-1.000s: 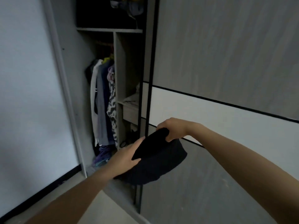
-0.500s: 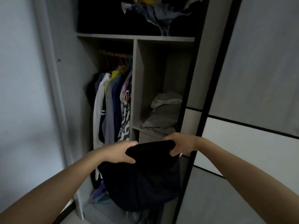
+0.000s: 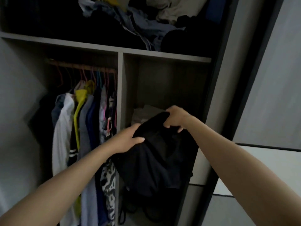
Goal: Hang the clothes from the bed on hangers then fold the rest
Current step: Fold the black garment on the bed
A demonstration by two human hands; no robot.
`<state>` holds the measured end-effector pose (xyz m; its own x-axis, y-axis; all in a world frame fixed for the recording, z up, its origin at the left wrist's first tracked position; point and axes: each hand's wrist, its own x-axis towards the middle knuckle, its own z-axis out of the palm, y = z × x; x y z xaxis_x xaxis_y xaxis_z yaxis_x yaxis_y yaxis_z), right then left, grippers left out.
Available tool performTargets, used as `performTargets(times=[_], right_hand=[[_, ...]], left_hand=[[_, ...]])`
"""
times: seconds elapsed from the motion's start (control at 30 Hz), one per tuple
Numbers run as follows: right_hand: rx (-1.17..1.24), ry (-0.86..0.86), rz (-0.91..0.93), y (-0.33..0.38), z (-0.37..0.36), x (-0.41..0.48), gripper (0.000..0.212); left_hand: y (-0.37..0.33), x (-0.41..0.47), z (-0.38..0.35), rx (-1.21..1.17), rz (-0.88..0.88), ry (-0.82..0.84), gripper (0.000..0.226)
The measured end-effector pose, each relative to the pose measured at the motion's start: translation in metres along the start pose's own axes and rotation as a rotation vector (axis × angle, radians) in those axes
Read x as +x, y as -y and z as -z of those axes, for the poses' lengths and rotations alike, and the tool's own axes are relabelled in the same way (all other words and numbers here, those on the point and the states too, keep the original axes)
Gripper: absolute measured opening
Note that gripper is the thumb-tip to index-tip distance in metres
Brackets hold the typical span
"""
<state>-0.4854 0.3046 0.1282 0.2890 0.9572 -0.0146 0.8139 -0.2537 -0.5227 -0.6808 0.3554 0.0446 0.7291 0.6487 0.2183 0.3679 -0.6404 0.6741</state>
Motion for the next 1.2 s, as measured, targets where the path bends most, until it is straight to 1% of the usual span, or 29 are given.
performTargets(times=[0.07,0.17,0.2,0.23,0.27,0.3,0.33,0.37,0.4,0.43,0.47,0.5,0.53,0.57,0.6,0.63,0.67,0.7,0.73,0.77,0.8,0.83,0.9,0.97,1.03,1.13,1.2], right_hand=[[0.038,-0.102,-0.068,0.012,0.016,0.021,0.07],[0.083,-0.253,-0.133,0.026,0.04,0.059,0.059],[0.081,-0.348,-0.127,0.029,0.045,0.072,0.053],[0.069,-0.507,-0.088,0.03,0.047,0.086,0.046],[0.098,-0.703,-0.02,0.033,0.048,0.102,0.041],[0.165,-0.893,0.07,0.033,0.045,0.115,0.039],[0.301,-1.052,0.162,0.033,0.046,0.131,0.038],[0.47,-1.158,0.223,0.031,0.044,0.144,0.039],[0.6,-1.205,0.247,0.025,0.041,0.158,0.041],[0.544,-1.242,0.214,0.016,0.037,0.173,0.043],[0.403,-1.24,0.137,0.004,0.029,0.188,0.045],[0.256,-1.229,0.063,-0.013,0.016,0.201,0.047],[0.111,-1.172,-0.012,-0.031,0.0,0.212,0.048],[-0.002,-1.044,-0.099,-0.049,-0.018,0.221,0.049],[-0.12,-0.871,-0.186,-0.066,-0.038,0.228,0.052],[-0.226,-0.685,-0.244,-0.08,-0.057,0.235,0.056],[-0.3,-0.537,-0.261,-0.091,-0.074,0.24,0.059],[-0.348,-0.456,-0.248,-0.098,-0.086,0.244,0.061],[-0.374,-0.427,-0.235,-0.1,-0.094,0.247,0.061],[-0.383,-0.45,-0.218,-0.1,-0.096,0.248,0.06],[-0.406,-0.483,-0.203,-0.099,-0.096,0.25,0.057],[-0.445,-0.504,-0.191,-0.097,-0.096,0.252,0.055],[-0.531,-0.483,-0.164,-0.092,-0.097,0.252,0.055],[-0.544,-0.456,-0.161,-0.089,-0.097,0.248,0.058],[-0.548,-0.478,-0.173,-0.087,-0.097,0.238,0.06],[-0.581,-0.507,-0.165,-0.084,-0.096,0.218,0.066],[-0.583,-0.509,-0.183,-0.082,-0.096,0.198,0.068]], left_hand=[[-0.006,0.026,0.008,0.051,-0.028,-0.088,0.049],[-0.016,0.074,0.03,0.115,-0.06,-0.17,0.047],[-0.022,0.092,0.038,0.167,-0.066,-0.204,0.045],[-0.028,0.109,0.043,0.244,-0.078,-0.266,0.043],[-0.033,0.13,0.049,0.356,-0.099,-0.368,0.041],[-0.037,0.147,0.05,0.487,-0.12,-0.517,0.042],[-0.04,0.168,0.054,0.635,-0.155,-0.686,0.045],[-0.04,0.184,0.056,0.787,-0.179,-0.81,0.05],[-0.037,0.198,0.057,0.92,-0.222,-0.922,0.053],[-0.029,0.216,0.057,1.004,-0.268,-0.971,0.056],[-0.017,0.233,0.054,1.034,-0.314,-0.948,0.057],[-0.003,0.244,0.047,1.029,-0.344,-0.846,0.059],[0.017,0.254,0.037,1.026,-0.315,-0.691,0.061],[0.04,0.262,0.023,1.024,-0.215,-0.476,0.064],[0.067,0.266,0.008,1.014,-0.091,-0.266,0.065],[0.092,0.268,-0.006,0.964,0.029,-0.099,0.064],[0.113,0.267,-0.018,0.876,0.134,0.007,0.062],[0.13,0.265,-0.027,0.762,0.197,0.051,0.061],[0.142,0.263,-0.033,0.657,0.229,0.059,0.061],[0.146,0.262,-0.036,0.591,0.242,0.051,0.062],[0.146,0.262,-0.036,0.582,0.244,0.042,0.062],[0.144,0.262,-0.035,0.604,0.247,0.033,0.062],[0.135,0.264,-0.033,0.637,0.262,0.008,0.063],[0.126,0.26,-0.035,0.644,0.277,0.007,0.065],[0.122,0.252,-0.039,0.644,0.279,0.015,0.067],[0.12,0.237,-0.043,0.646,0.251,-0.026,0.07],[0.115,0.227,-0.045,0.636,0.225,-0.02,0.074]])
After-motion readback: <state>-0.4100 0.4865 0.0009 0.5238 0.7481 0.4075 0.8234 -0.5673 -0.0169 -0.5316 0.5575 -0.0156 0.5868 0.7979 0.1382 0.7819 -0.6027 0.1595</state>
